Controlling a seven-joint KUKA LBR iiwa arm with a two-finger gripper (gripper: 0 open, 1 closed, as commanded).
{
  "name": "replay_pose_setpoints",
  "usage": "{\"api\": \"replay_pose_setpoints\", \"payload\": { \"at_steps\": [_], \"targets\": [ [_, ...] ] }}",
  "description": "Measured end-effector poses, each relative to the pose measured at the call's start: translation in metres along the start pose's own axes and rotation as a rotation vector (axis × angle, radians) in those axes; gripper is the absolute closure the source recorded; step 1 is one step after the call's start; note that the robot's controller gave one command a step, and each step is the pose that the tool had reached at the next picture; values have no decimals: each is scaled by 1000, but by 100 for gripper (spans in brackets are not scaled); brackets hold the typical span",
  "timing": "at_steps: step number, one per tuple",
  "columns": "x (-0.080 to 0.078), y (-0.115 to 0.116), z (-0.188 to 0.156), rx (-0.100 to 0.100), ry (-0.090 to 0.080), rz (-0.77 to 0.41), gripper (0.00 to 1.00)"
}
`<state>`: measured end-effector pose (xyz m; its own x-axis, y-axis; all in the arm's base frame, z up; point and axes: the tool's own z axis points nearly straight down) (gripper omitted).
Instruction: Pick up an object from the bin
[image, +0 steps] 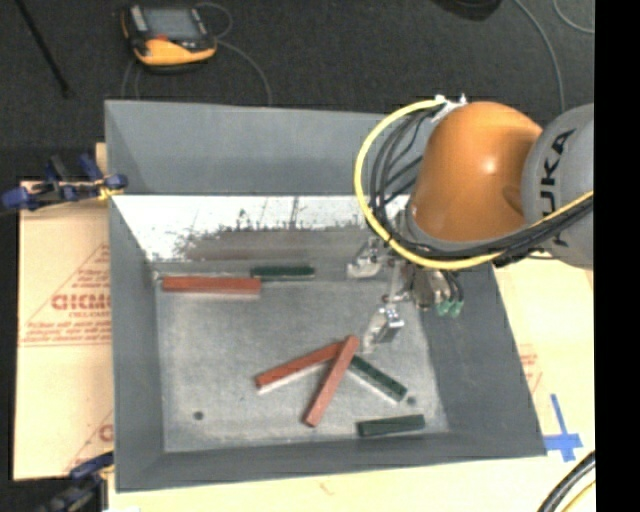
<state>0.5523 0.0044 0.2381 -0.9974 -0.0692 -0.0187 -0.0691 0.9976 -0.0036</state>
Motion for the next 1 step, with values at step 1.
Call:
{"api": "replay_pose_setpoints", "payload": {
  "at_steps": [1],
  "targets": [
    [-7, 13, 63, -3, 10, -182, 0]
  ]
}}
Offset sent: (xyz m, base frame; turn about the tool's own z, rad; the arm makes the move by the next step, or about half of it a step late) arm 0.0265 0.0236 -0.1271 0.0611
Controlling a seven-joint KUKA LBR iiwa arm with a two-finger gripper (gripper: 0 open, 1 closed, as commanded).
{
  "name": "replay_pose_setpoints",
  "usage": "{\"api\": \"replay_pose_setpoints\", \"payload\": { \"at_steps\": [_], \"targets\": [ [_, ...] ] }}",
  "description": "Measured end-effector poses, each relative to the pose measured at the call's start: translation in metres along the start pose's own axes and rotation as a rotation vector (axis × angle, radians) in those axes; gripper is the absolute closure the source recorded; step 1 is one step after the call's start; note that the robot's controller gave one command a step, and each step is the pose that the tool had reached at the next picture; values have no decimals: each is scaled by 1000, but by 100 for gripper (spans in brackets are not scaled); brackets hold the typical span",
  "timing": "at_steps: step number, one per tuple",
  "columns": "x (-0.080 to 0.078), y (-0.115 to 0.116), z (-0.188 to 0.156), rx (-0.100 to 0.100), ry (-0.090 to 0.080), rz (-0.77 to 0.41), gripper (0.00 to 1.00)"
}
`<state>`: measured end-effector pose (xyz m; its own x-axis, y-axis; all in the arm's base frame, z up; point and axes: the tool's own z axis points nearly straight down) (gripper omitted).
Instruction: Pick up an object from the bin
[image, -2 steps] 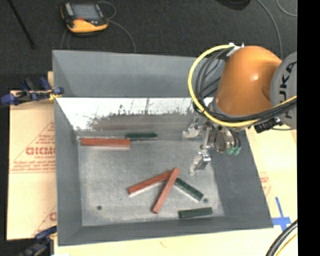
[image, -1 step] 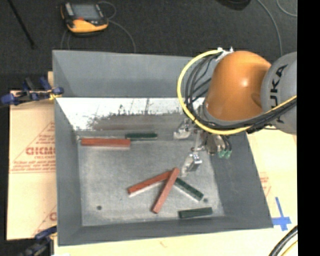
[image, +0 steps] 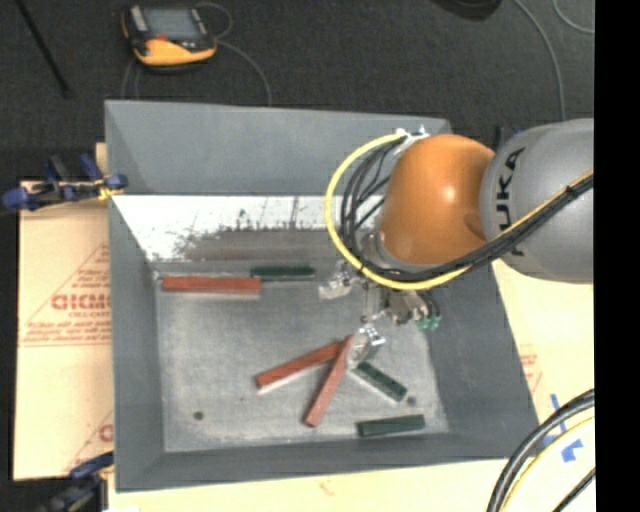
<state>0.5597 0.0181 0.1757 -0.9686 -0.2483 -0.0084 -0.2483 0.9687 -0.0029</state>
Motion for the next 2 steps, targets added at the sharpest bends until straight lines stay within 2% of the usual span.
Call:
{"api": "replay_pose_setpoints", "payload": {
  "at_steps": [1, 2],
  "targets": [
    [-6, 1, 31, -3, 7, -134, 0],
    [-24, -3, 91, -8, -16, -143, 100]
  ]
}}
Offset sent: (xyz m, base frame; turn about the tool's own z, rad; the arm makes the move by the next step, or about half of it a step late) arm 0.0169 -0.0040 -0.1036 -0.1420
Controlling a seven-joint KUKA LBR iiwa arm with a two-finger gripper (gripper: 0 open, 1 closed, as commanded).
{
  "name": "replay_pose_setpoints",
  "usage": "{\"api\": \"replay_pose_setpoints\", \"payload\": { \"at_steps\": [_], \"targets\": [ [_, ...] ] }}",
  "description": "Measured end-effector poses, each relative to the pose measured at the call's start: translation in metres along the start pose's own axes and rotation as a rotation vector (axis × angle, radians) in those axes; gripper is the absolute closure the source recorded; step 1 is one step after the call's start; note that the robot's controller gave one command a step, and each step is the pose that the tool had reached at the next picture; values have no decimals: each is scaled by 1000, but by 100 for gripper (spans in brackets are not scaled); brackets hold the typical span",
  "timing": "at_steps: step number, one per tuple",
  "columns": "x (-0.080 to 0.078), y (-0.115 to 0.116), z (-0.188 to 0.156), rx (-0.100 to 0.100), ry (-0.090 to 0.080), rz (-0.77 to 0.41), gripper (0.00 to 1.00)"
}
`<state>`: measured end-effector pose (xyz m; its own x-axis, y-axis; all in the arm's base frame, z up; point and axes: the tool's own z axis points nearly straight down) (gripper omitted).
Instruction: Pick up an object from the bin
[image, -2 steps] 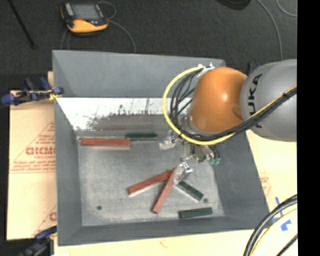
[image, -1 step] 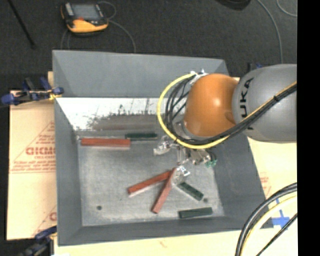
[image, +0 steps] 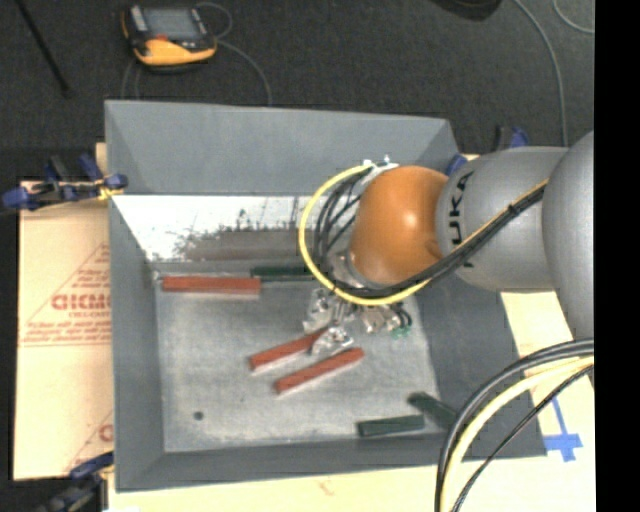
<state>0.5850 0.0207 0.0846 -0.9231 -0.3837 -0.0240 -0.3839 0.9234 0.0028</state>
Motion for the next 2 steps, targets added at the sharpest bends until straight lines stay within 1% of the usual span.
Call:
{"api": "replay_pose_setpoints", "payload": {
  "at_steps": [1, 2],
  "targets": [
    [0, 0, 0, 0, 0, 0, 100],
    [2, -2, -32, 0, 25, 1, 100]
  ]
}}
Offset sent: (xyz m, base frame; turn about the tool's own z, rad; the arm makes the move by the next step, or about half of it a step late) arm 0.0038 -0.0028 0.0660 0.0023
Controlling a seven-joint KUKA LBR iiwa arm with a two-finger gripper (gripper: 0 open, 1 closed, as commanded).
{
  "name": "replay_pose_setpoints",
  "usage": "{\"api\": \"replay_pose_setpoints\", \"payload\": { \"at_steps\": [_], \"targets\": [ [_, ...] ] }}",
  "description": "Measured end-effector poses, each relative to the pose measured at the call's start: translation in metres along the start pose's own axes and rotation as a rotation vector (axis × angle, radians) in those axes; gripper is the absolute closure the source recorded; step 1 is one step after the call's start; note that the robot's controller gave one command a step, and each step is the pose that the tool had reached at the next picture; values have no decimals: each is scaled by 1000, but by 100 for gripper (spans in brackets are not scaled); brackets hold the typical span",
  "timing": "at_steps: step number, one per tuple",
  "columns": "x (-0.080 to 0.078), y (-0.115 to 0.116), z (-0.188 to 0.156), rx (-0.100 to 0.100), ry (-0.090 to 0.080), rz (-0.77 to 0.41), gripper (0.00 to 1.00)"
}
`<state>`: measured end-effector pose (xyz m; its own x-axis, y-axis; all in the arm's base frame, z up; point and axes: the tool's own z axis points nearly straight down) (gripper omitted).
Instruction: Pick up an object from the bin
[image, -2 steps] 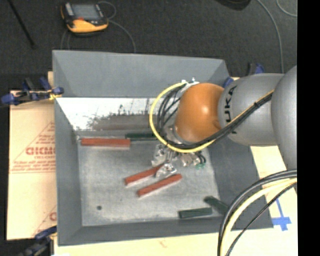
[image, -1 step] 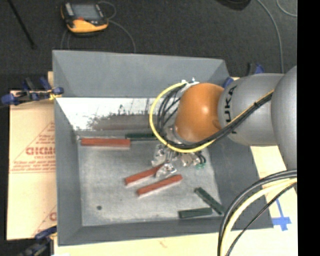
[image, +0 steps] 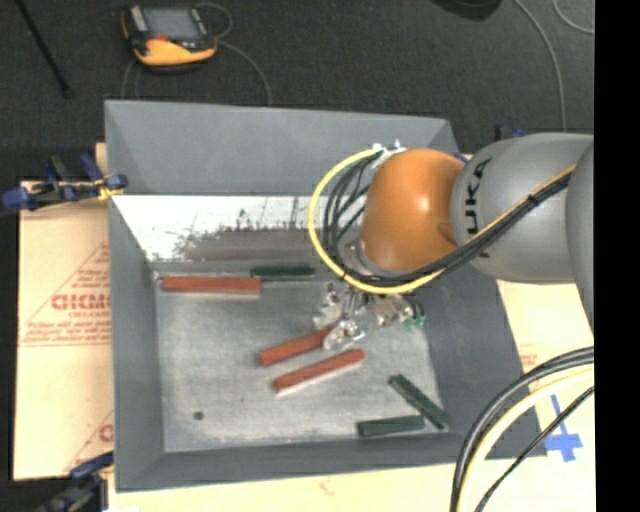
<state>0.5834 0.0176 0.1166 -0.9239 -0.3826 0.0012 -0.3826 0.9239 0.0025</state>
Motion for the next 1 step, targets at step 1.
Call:
{"api": "replay_pose_setpoints", "payload": {
  "at_steps": [1],
  "targets": [
    [-4, 1, -38, 5, -11, 17, 100]
  ]
}}
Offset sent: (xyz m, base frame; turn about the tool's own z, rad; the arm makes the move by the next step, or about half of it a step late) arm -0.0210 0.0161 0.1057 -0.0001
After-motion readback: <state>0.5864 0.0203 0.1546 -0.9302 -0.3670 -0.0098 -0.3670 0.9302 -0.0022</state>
